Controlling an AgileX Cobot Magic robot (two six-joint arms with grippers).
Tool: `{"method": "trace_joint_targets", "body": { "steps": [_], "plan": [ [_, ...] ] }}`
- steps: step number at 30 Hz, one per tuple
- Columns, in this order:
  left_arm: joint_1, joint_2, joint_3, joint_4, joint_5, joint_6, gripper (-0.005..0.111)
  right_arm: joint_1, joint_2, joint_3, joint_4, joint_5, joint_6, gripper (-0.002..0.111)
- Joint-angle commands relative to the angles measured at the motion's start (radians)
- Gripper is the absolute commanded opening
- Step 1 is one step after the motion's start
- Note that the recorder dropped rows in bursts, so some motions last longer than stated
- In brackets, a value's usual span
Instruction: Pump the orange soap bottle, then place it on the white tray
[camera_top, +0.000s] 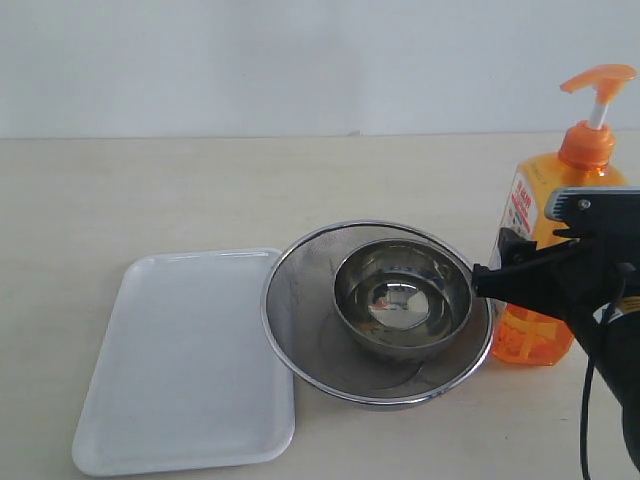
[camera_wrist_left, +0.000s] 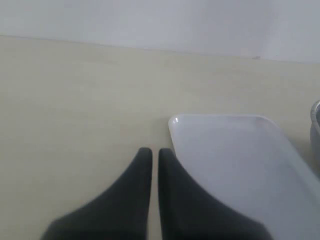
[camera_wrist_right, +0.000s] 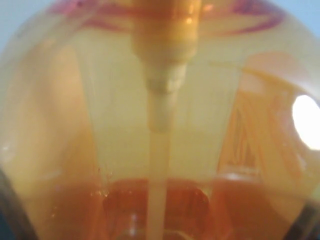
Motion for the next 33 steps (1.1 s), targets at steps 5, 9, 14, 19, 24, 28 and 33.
{"method": "trace_joint_targets", "body": {
  "steps": [5,9,14,19,24,28,33],
  "plan": [
    [0.002,-0.004,0.004,-0.01,0.005,0.002,0.005,0.0,-0.01,-0.003,0.016,-0.033,0.021,0.002],
    [0.002,-0.004,0.004,-0.01,0.005,0.002,0.005,0.0,-0.01,-0.003,0.016,-0.033,0.021,0.002],
    [0.002,-0.004,0.004,-0.01,0.005,0.002,0.005,0.0,-0.01,-0.003,0.016,-0.031,0.019,0.002],
    [0.002,-0.004,0.004,-0.01,0.005,0.002,0.005,0.0,-0.01,-0.003,0.016,-0.031,-0.002,0.002],
    [0.002,-0.004,0.004,-0.01,0.005,0.002,0.005,0.0,-0.01,-0.003,0.016,-0.031,-0.002,0.002],
    [0.002,-0.004,0.004,-0.01,0.005,0.002,0.005,0.0,-0.01,-0.003,0.016,-0.031,-0.005,0.002],
    [0.002,-0.004,0.004,-0.01,0.005,0.002,0.005,0.0,-0.01,-0.003,0.031,-0.031,-0.005,0.002]
  ]
}}
